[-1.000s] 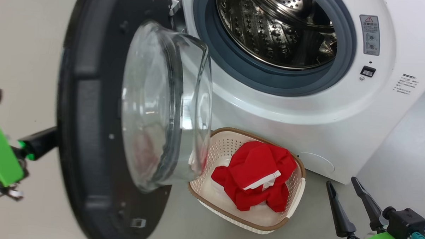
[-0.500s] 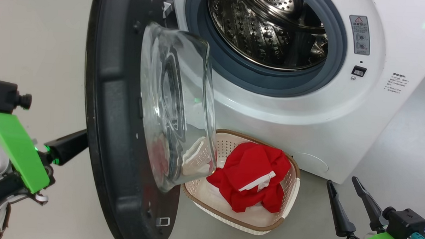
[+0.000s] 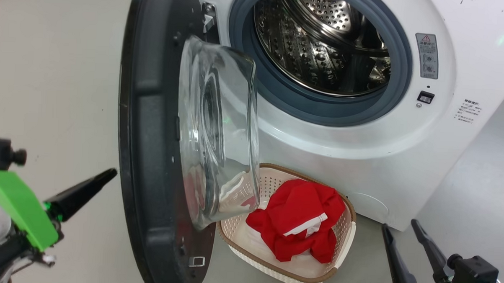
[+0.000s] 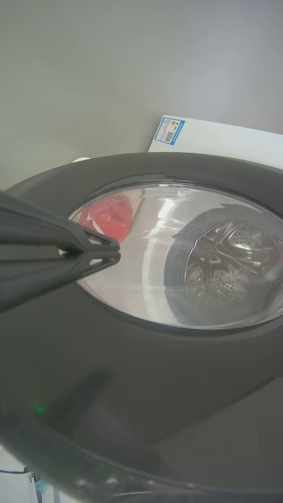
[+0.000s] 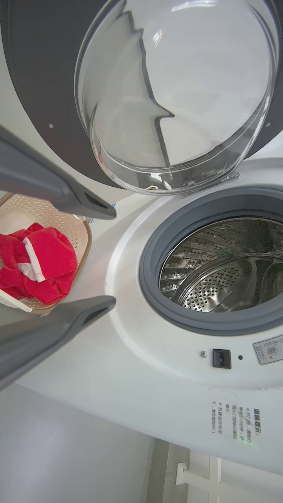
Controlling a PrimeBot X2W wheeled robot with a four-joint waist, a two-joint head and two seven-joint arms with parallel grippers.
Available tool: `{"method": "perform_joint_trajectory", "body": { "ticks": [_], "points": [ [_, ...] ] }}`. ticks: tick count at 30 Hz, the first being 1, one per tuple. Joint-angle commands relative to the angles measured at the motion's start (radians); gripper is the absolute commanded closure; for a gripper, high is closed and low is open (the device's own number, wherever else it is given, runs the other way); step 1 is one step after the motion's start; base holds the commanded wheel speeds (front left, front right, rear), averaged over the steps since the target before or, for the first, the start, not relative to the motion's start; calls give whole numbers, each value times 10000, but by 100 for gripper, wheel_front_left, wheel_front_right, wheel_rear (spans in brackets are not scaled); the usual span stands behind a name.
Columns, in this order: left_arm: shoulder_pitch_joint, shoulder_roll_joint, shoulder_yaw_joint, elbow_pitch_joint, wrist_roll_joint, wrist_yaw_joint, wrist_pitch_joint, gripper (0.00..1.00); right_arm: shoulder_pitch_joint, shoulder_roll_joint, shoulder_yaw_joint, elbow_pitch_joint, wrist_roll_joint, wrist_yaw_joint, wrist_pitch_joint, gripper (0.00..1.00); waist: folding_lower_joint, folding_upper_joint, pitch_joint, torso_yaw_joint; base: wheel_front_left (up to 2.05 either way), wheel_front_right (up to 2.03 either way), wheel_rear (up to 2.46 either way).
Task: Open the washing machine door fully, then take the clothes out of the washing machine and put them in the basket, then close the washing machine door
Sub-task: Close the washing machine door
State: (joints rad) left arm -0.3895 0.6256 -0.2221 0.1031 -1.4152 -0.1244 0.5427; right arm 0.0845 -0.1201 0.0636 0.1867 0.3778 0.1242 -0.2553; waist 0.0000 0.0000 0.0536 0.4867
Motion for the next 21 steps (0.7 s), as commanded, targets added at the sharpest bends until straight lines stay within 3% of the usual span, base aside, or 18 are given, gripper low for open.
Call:
{"method": "perform_joint_trajectory", "body": {
  "ticks": [1, 10, 12, 13, 21],
  "points": [
    [-59, 642, 485, -74, 67, -63, -283, 87, -57, -78, 287, -243, -37, 65, -65, 0, 0, 0, -76, 18, 0, 0, 0],
    [1302, 716, 491, 121, 104, -63, -2039, 45, -84, -170, 495, -227, -13, 65, -65, 0, 0, 0, -99, 15, 0, 0, 0],
    [1571, 715, 463, 190, 192, -63, -2512, 18, -115, -203, 526, -212, -4, 65, -65, 0, 0, 0, -76, 21, 0, 0, 0],
    [1702, 719, 416, 244, 268, -63, -2746, 0, -132, -220, 543, -201, 0, 65, -65, 0, 0, 0, -64, 24, 0, 0, 0],
    [2521, 488, -23, 827, 329, -63, -4437, 0, -243, -278, 660, -108, 28, 65, -65, 0, 0, 0, -48, 23, 0, 0, 0]
  ]
}}
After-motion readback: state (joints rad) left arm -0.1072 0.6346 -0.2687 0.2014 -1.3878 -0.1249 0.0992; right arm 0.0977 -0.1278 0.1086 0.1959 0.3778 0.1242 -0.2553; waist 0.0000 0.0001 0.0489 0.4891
